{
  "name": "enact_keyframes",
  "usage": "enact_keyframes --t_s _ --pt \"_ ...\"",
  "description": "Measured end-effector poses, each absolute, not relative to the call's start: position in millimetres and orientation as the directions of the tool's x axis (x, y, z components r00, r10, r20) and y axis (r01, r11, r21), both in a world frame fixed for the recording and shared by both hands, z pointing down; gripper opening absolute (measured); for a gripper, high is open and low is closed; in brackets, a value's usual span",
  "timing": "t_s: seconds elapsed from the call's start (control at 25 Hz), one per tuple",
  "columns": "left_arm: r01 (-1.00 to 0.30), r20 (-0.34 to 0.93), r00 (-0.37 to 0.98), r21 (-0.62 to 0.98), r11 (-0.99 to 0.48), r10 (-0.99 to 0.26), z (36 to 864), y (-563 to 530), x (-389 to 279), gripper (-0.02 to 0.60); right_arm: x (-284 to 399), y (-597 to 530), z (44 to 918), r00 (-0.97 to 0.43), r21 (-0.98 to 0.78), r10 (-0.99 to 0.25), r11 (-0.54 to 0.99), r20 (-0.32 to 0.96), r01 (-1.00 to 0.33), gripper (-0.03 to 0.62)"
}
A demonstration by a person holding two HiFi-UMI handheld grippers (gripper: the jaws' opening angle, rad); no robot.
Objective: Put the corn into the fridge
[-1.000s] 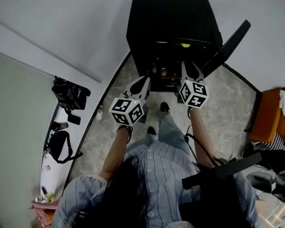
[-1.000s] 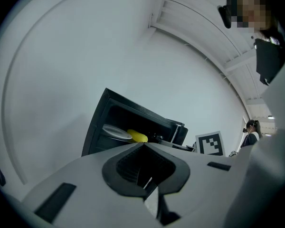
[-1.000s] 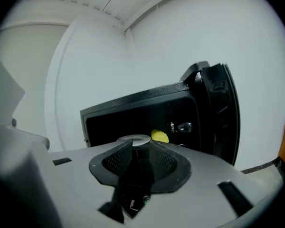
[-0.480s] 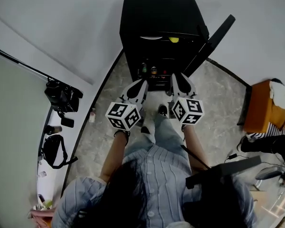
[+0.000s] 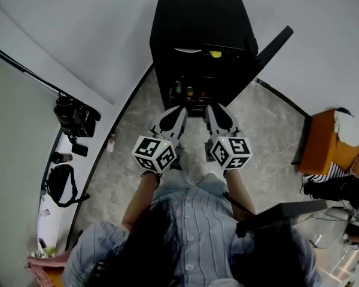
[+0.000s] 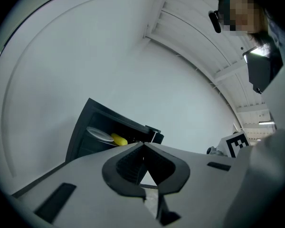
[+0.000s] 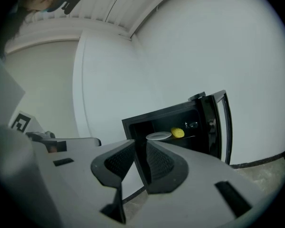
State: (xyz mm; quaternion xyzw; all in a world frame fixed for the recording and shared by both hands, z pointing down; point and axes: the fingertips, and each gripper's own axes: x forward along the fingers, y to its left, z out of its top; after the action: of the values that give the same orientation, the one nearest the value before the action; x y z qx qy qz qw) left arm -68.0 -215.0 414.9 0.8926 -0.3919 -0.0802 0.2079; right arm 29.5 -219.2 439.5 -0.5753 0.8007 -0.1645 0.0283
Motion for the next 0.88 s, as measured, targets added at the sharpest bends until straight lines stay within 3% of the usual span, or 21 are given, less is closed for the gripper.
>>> enact_keyframes --t_s 0.88 --pt "-0.800 0.054 0.537 0.348 -0.488 -0.842 409.5 -98.0 24.3 0.009 124.3 -80.0 434.9 -0.549 -0.309 -0.822 0.489 0.148 -0.816 0.071"
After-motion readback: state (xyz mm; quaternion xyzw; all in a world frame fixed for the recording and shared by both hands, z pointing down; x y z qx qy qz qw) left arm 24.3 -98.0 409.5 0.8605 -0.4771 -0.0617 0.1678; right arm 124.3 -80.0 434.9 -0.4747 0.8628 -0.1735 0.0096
